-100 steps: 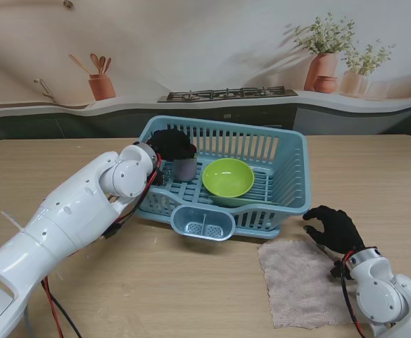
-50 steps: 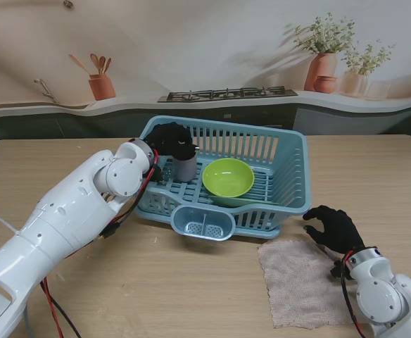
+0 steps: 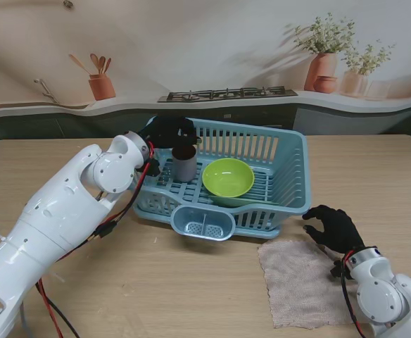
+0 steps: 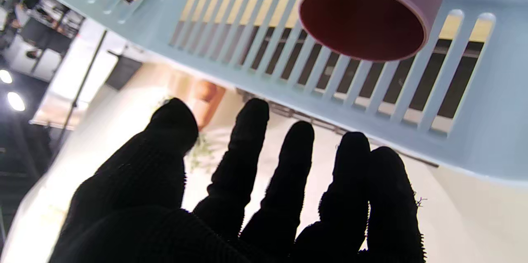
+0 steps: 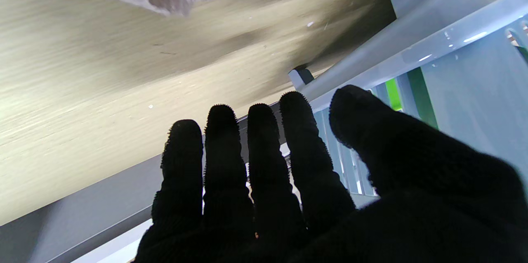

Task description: Clear dishes and wipe the table

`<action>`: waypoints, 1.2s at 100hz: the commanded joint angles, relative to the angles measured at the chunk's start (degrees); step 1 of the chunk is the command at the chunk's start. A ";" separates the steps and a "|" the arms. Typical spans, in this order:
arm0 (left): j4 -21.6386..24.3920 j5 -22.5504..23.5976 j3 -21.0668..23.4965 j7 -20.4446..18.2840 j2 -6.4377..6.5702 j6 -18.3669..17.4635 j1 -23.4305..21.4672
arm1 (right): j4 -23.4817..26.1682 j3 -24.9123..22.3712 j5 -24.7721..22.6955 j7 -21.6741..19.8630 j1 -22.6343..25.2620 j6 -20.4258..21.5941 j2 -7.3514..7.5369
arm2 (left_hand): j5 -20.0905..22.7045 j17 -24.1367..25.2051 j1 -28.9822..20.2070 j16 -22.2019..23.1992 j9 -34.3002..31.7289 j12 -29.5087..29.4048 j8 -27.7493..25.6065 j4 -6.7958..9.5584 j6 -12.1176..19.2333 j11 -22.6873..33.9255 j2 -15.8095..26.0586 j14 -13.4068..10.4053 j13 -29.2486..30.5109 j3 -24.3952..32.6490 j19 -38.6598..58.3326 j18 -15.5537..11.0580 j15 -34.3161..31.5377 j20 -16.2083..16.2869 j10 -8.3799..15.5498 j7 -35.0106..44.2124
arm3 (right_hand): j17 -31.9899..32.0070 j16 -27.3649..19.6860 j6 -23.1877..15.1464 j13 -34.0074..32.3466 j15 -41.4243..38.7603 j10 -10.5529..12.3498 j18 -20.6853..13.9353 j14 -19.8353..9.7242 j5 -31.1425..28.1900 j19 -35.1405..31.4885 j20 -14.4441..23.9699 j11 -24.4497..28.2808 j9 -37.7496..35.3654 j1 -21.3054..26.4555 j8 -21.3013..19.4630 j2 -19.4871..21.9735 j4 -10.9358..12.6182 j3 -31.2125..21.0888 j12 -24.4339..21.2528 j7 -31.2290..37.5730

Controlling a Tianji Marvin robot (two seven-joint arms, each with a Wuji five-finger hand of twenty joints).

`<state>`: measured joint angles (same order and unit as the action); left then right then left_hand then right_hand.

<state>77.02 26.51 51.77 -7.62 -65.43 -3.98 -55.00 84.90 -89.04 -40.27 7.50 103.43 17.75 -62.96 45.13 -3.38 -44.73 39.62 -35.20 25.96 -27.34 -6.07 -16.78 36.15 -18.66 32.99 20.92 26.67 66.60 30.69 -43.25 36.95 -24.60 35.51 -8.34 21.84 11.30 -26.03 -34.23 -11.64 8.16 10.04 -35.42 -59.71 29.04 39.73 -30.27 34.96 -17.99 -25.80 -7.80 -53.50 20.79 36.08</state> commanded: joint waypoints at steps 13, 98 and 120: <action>3.38 1.37 3.97 -0.95 1.32 -4.83 -2.32 | 0.02 -0.11 -0.32 -0.59 0.07 0.46 -0.03 | -0.83 -4.56 -8.37 1.95 -3.28 0.52 0.43 1.09 2.49 2.56 0.30 0.12 5.64 -6.96 3.77 3.80 -3.09 3.30 0.88 6.08 | 0.59 -0.32 -0.01 1.33 0.58 0.34 -0.59 -0.85 -1.21 0.64 0.74 -0.74 -0.13 -0.92 -0.23 -1.37 2.20 -1.18 -0.61 -0.10; 20.07 6.72 29.15 -2.91 4.72 -20.59 -24.54 | 0.39 0.72 -0.27 -1.33 0.13 -0.60 0.08 | -0.37 -8.54 -10.01 1.81 -4.28 0.29 1.96 1.63 1.82 2.17 1.26 1.25 6.86 -9.32 5.22 3.46 -3.28 5.28 0.45 6.65 | 0.50 -0.32 0.02 1.30 0.58 0.24 -0.53 -0.82 -1.22 0.53 0.67 -0.73 -0.19 -0.92 -0.22 -1.40 2.18 -1.27 -0.60 -0.01; 22.74 8.34 34.90 -2.03 4.91 -24.11 -30.81 | 0.75 1.23 -0.24 -1.82 0.20 -1.35 0.14 | 0.14 -8.41 -9.76 1.19 -4.22 -0.18 2.10 1.72 1.62 1.24 1.45 1.17 6.72 -9.25 4.66 3.43 -2.45 5.19 0.58 4.99 | 0.47 -0.32 -0.02 1.27 0.56 0.35 -0.48 -0.75 -1.27 0.54 0.65 -0.80 -0.09 -1.01 -0.21 -1.42 2.16 -1.22 -0.63 -0.01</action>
<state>99.24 34.30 85.69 -10.02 -61.09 -27.36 -84.03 85.16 -88.09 -40.34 6.69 103.41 16.59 -62.83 45.13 -11.60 -52.71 41.08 -39.13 25.96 -25.64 -6.07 -14.77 37.87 -18.67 32.95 27.55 18.14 69.39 33.44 -46.07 40.95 -24.37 41.06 -8.34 21.84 11.30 -26.03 -34.23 -11.64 8.16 10.04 -35.42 -59.71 29.04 39.73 -30.27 34.96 -17.99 -25.80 -7.80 -53.50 20.79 36.08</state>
